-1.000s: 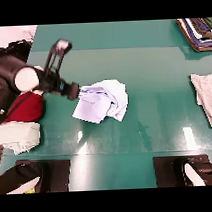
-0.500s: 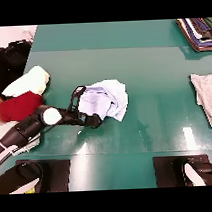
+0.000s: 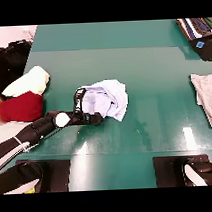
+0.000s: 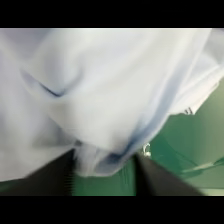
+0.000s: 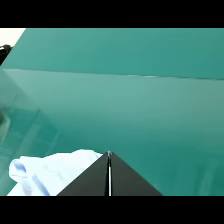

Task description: Fold the shirts.

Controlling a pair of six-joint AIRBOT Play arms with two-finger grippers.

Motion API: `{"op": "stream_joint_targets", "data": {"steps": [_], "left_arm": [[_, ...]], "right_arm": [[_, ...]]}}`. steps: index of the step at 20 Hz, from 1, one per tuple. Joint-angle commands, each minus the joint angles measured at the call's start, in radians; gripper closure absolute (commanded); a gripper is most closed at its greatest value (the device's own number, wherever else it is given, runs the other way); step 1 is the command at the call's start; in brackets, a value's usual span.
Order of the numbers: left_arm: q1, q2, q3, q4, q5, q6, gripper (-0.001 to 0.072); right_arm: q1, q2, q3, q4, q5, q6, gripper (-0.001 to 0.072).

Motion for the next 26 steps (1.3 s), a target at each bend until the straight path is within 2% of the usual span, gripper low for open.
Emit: {"op": "stream_joint_targets", "data": {"steps": [1, 2, 6, 9, 11, 12, 13, 15, 16, 21, 22, 23, 25, 26], "left_arm": [[0.006, -0.016, 0.01, 0.002, 0.027, 0.01, 0.0622], [0.026, -0.016, 0.027, 0.013, -0.007, 0.022, 0.0674], [0.205, -0.015, 0.192, 0.233, -0.298, 0.024, 0.0675], [0.312, -0.015, 0.311, 0.398, -0.41, 0.025, 0.0675], [0.356, -0.015, 0.352, 0.429, -0.417, 0.033, 0.0674], [0.369, -0.015, 0.359, 0.43, -0.414, 0.033, 0.0674], [0.379, -0.015, 0.36, 0.43, -0.409, 0.032, 0.0674], [0.379, -0.015, 0.36, 0.443, -0.407, 0.032, 0.0674], [0.379, -0.015, 0.36, 0.444, -0.407, 0.032, 0.0674], [0.379, -0.015, 0.36, 0.444, -0.404, 0.032, 0.0674], [0.379, -0.015, 0.36, 0.444, -0.402, 0.032, 0.0674], [0.379, -0.015, 0.36, 0.445, -0.402, 0.032, 0.0674], [0.379, -0.015, 0.36, 0.451, -0.402, 0.032, 0.0675], [0.379, -0.015, 0.361, 0.467, -0.403, 0.032, 0.0675]], "right_arm": [[0.016, -0.014, 0.0, -0.003, 0.018, 0.0, 0.0698], [0.006, -0.021, 0.0, -0.003, 0.049, 0.001, 0.0698], [-0.049, -0.079, -0.048, -0.003, 0.29, 0.002, 0.0698], [-0.035, -0.126, -0.245, 0.007, 0.303, 0.031, 0.0689], [0.023, -0.197, -0.389, 0.054, 0.253, 0.048, 0.0233], [0.06, -0.251, -0.448, 0.12, 0.212, 0.045, 0.0208], [0.108, -0.31, -0.49, 0.193, 0.157, 0.014, 0.0216], [0.209, -0.426, -0.518, 0.283, 0.035, -0.045, 0.028], [0.25, -0.481, -0.512, 0.303, -0.013, -0.046, 0.028], [0.345, -0.702, -0.359, 0.344, -0.027, -0.081, 0.029], [0.344, -0.727, -0.326, 0.344, -0.027, -0.081, 0.0368], [0.344, -0.749, -0.295, 0.337, -0.033, -0.081, 0.0515], [0.343, -0.775, -0.24, 0.296, -0.041, -0.081, 0.0683], [0.341, -0.776, -0.214, 0.255, -0.041, -0.08, 0.0698]]}}
